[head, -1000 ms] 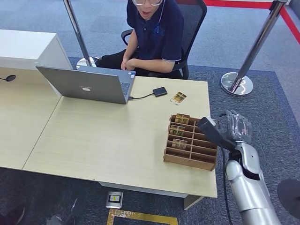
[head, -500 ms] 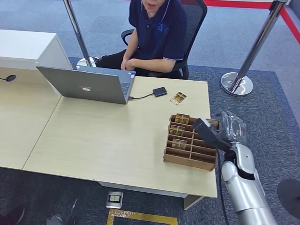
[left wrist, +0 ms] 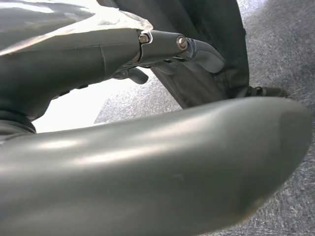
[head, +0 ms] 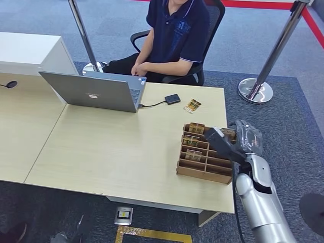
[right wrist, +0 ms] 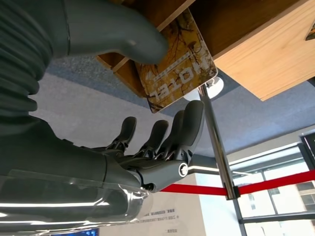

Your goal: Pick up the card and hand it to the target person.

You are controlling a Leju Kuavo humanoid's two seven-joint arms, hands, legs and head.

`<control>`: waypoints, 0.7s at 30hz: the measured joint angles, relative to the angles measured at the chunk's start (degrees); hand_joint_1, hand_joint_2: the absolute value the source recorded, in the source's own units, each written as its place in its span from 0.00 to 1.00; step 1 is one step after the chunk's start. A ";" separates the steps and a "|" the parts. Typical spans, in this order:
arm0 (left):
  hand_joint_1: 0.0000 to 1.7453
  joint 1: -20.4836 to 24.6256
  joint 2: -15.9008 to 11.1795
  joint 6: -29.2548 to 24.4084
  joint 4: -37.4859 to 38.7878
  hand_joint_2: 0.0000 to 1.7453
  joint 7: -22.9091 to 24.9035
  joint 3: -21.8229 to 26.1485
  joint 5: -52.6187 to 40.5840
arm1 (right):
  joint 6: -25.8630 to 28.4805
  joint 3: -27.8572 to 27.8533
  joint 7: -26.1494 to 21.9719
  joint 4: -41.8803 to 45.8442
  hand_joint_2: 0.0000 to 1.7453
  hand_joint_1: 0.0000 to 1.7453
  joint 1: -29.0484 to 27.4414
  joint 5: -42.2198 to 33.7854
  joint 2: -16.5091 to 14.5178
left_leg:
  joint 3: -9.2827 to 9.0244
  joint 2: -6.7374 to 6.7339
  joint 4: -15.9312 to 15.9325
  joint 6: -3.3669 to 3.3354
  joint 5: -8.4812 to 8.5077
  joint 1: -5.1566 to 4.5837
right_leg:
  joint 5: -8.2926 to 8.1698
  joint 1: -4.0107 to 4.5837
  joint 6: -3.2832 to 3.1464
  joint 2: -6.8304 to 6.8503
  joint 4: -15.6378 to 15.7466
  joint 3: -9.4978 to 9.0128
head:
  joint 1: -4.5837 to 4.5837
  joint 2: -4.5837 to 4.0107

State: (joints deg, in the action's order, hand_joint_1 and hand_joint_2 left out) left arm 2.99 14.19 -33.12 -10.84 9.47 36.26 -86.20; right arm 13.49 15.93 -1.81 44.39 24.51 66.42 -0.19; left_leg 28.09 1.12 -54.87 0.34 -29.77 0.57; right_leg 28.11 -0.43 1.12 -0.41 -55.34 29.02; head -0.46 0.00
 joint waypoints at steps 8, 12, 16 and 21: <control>0.00 0.01 0.00 0.03 0.00 0.00 0.33 0.00 0.29 | 0.17 0.31 0.45 -1.50 1.00 0.68 0.81 0.59 -0.40 | 0.00 0.00 0.00 0.00 0.00 0.00 | 0.00 0.00 0.00 0.00 0.00 -0.01 | -0.01 0.00; 0.00 0.02 0.00 -0.07 0.00 0.00 0.42 0.00 0.48 | 0.38 0.34 0.40 -2.09 1.00 0.64 1.28 0.62 -0.71 | 0.01 0.00 0.00 0.00 0.00 0.00 | 0.00 0.00 0.00 0.00 0.00 0.00 | 0.00 0.00; 0.00 0.02 0.00 -0.12 0.00 0.00 0.43 0.00 0.55 | 0.39 0.50 0.36 -2.43 1.00 0.66 1.65 0.62 -1.13 | 0.00 0.00 0.00 0.00 0.00 0.00 | 0.00 0.00 0.00 0.00 0.00 0.00 | -0.01 0.00; 0.00 0.02 0.00 -0.12 0.00 0.00 0.44 0.00 0.56 | 0.43 0.68 0.27 -2.87 1.00 0.70 2.00 0.53 -1.34 | 0.00 0.00 0.00 0.00 0.01 0.00 | 0.00 0.00 0.00 0.00 0.00 0.00 | -0.01 0.00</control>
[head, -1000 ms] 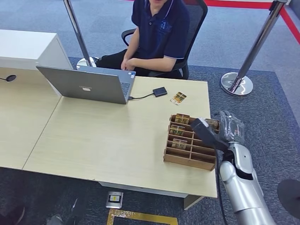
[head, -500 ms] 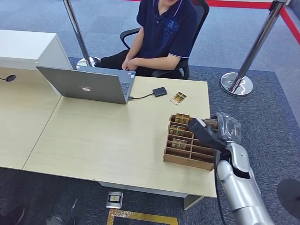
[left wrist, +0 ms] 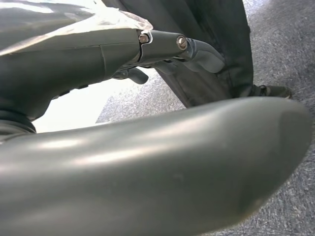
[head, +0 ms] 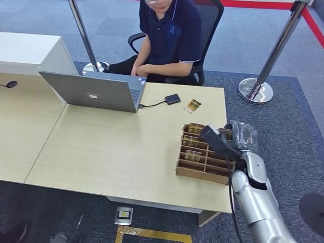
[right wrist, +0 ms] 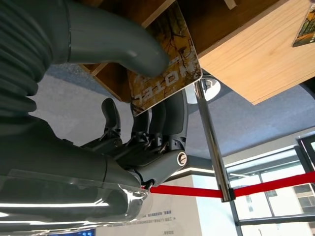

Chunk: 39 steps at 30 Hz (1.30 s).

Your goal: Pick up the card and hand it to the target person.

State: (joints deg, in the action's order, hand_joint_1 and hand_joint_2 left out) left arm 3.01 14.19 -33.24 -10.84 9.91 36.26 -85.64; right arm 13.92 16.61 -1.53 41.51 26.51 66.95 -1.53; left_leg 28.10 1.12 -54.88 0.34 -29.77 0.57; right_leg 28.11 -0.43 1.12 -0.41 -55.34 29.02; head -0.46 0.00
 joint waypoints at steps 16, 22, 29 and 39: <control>0.00 0.00 0.00 0.02 0.00 0.00 -0.01 0.00 -0.71 | 0.25 0.00 -0.39 -0.41 1.00 0.76 0.18 -0.46 0.02 | -0.01 0.00 -0.01 0.00 0.00 0.00 | 0.00 0.00 0.00 0.00 0.00 0.00 | 0.01 0.00; 0.00 0.00 0.00 0.04 0.00 0.00 -0.01 0.00 -0.79 | 0.22 0.00 -0.61 -0.40 1.00 0.74 0.19 -0.77 0.04 | -0.01 0.00 -0.01 0.00 0.00 0.00 | 0.00 0.00 0.00 0.00 0.00 0.00 | 0.01 0.00; 0.00 0.00 0.00 0.01 0.00 0.00 -0.01 0.00 -0.75 | 0.15 -0.01 -1.45 -0.09 1.00 0.73 0.03 -0.79 0.02 | -0.01 0.00 -0.01 0.01 0.00 0.00 | 0.00 0.00 0.00 0.00 0.00 0.01 | 0.01 0.00; 0.00 0.01 0.00 0.00 0.00 0.00 -0.03 0.00 -0.92 | 0.11 0.67 -2.54 2.36 1.00 0.61 -0.72 -0.75 0.03 | 0.00 0.00 -0.01 0.01 0.00 0.00 | 0.00 0.00 0.00 0.00 0.00 0.01 | 0.01 0.00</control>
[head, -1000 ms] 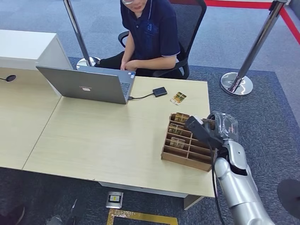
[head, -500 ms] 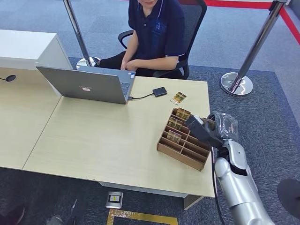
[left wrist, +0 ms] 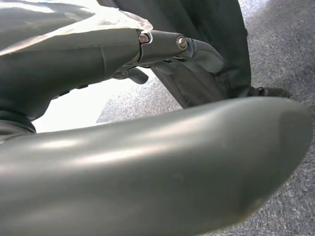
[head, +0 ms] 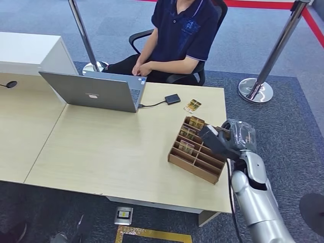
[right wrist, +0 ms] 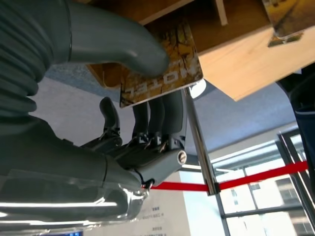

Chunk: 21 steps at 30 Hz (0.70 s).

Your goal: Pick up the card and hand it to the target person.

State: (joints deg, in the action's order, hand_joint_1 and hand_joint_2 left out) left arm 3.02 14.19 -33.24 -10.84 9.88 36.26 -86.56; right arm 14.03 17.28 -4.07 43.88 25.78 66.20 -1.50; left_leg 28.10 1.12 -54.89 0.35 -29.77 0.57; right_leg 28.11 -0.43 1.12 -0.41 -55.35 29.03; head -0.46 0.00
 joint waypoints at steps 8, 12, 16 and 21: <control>0.00 0.00 0.00 0.01 0.00 0.00 0.05 0.00 0.21 | -0.80 1.29 -0.03 4.06 1.00 0.74 -1.69 -0.04 0.12 | 0.00 0.00 0.00 0.00 0.00 0.00 | 0.00 0.00 0.00 0.00 0.00 0.00 | 0.00 0.00; 0.00 0.00 0.01 0.00 0.00 0.00 0.09 0.00 0.36 | -1.33 1.82 0.36 5.10 1.00 0.79 -1.93 -0.06 0.08 | 0.00 0.00 0.00 0.00 0.00 0.00 | 0.00 0.00 0.00 0.00 0.00 -0.01 | 0.00 0.00; 0.00 0.00 0.02 0.00 0.00 0.00 0.09 0.00 0.37 | -1.25 2.07 0.55 5.61 1.00 0.84 -1.97 -0.11 0.08 | 0.00 0.00 0.00 0.00 0.00 0.00 | 0.00 0.00 0.00 0.00 0.00 -0.01 | 0.00 0.00; 0.00 0.00 0.02 0.00 0.00 0.00 0.09 0.00 0.33 | -0.91 2.54 0.45 7.94 1.00 0.89 -2.05 -0.51 0.08 | 0.00 0.00 0.00 0.00 0.00 0.00 | 0.00 0.00 0.00 0.00 0.00 -0.01 | -0.01 0.00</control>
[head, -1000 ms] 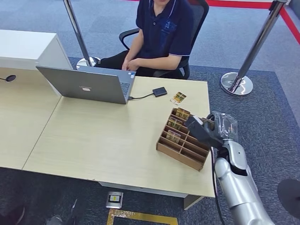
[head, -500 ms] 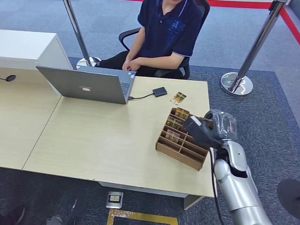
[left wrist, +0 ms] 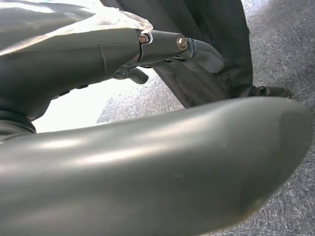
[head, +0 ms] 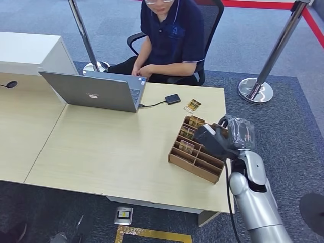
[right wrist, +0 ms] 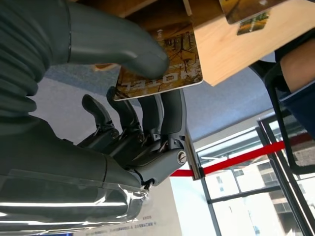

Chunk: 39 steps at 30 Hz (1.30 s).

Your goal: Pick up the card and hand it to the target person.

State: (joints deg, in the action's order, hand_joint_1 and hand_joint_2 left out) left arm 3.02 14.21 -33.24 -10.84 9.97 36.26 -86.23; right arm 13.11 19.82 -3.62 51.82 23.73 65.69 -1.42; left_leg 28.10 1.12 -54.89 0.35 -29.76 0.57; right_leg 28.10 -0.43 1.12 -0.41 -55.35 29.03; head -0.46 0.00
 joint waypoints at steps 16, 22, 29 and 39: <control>0.00 0.02 0.03 -0.28 0.00 0.00 0.07 0.00 0.42 | -0.99 1.68 -0.66 5.98 1.00 1.00 2.35 -1.69 -1.73 | -0.01 -0.01 0.00 0.02 0.02 0.00 | 0.00 0.00 0.00 0.00 -0.04 -0.01 | 0.00 0.00; 0.00 0.04 0.06 -0.33 0.00 0.00 0.25 0.00 -0.50 | -0.59 3.31 1.06 4.84 1.00 1.00 6.38 -0.66 -4.73 | -0.01 -0.05 0.00 0.05 0.04 0.01 | 0.00 0.00 -0.01 0.00 -0.08 0.00 | -0.01 0.00; 0.00 0.17 0.10 -0.33 0.00 0.00 -0.27 -0.06 -1.67 | 0.99 4.52 3.71 -1.55 1.00 1.00 12.66 2.03 -8.99 | -0.01 -0.08 0.00 0.05 0.08 0.01 | -0.02 0.00 -0.02 0.00 -0.10 0.00 | 0.00 0.00; 0.00 0.30 0.11 -0.33 0.02 0.00 0.46 -0.07 -1.48 | 2.66 5.17 5.62 -14.99 1.00 1.00 20.66 4.92 -14.05 | -0.01 -0.08 0.00 0.05 0.10 0.01 | -0.02 0.00 -0.03 0.00 -0.11 0.00 | -0.01 0.00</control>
State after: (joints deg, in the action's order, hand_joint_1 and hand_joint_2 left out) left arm 3.32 14.32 -33.57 -10.82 10.43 36.19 -87.70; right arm 15.78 25.00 2.00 36.82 44.39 70.60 -15.47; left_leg 28.08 1.04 -54.89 0.40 -29.66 0.58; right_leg 28.08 -0.43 1.09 -0.41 -55.46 29.03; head -0.47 0.00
